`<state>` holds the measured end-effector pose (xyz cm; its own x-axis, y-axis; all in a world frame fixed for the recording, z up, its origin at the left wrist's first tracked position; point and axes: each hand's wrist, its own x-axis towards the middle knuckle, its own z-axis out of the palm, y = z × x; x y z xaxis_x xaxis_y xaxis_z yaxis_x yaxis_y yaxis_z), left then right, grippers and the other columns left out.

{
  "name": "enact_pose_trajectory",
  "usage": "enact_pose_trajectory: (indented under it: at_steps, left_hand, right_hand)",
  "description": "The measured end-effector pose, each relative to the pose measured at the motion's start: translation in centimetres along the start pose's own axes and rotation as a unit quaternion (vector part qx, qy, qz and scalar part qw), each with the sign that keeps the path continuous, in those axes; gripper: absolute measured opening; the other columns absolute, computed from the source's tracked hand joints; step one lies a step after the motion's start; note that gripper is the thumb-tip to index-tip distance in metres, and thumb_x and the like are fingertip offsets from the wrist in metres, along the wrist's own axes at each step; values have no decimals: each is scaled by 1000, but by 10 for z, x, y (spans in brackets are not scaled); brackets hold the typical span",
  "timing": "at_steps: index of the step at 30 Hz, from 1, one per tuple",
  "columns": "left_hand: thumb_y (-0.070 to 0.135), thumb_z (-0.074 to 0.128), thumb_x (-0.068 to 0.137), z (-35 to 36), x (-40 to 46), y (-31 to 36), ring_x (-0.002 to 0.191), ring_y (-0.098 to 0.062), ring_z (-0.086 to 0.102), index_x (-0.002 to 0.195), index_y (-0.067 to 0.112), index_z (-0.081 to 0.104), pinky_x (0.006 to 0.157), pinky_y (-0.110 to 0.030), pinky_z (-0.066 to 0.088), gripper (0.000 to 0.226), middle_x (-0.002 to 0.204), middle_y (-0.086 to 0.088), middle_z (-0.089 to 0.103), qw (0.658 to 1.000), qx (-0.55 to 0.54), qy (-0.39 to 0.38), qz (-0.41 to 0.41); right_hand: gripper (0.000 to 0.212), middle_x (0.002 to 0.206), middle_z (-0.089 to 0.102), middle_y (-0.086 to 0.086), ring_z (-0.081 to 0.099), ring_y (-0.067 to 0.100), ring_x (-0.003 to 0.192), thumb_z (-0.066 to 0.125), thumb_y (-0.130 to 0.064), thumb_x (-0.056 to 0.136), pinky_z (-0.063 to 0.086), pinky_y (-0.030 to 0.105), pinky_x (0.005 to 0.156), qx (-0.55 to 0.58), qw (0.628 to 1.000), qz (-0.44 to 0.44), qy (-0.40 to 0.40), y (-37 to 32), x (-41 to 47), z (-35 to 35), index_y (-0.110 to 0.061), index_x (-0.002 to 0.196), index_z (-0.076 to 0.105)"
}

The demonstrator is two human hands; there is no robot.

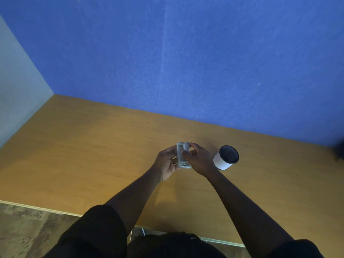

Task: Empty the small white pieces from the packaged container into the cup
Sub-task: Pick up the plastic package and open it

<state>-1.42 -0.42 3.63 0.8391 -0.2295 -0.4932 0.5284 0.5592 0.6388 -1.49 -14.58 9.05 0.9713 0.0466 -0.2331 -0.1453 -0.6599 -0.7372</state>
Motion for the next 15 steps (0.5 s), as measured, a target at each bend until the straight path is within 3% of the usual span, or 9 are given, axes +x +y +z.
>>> enact_pose_trajectory:
  at_steps: [5, 11, 15]
  left_hand:
    - [-1, 48, 93, -2, 1, 1, 66, -20, 71, 99, 5, 69, 62, -33, 60, 23, 75, -9, 74, 1000, 23, 5, 21]
    - [0, 49, 93, -6, 3, 2, 68, -27, 72, 95, 5, 72, 65, -44, 61, 23, 77, -13, 74, 999, 39, 8, 22]
    - [-2, 53, 91, -8, 6, 2, 69, -29, 71, 95, 3, 70, 66, -47, 61, 18, 80, -16, 71, 999, 29, 32, 20]
  right_hand:
    - [52, 104, 71, 7, 65, 13, 84, 58, -37, 93, 46, 19, 58, 13, 1000, 4, -4, -3, 2, 0, -17, 140, 48]
    - [43, 100, 64, 1, 56, -1, 73, 50, -32, 97, 38, 16, 53, 19, 1000, 19, -2, -6, 2, 1, -18, 137, 52]
    - [30, 93, 62, 0, 55, 6, 75, 42, -24, 99, 42, 14, 55, 79, 996, 45, 9, -5, 5, 2, -15, 119, 64]
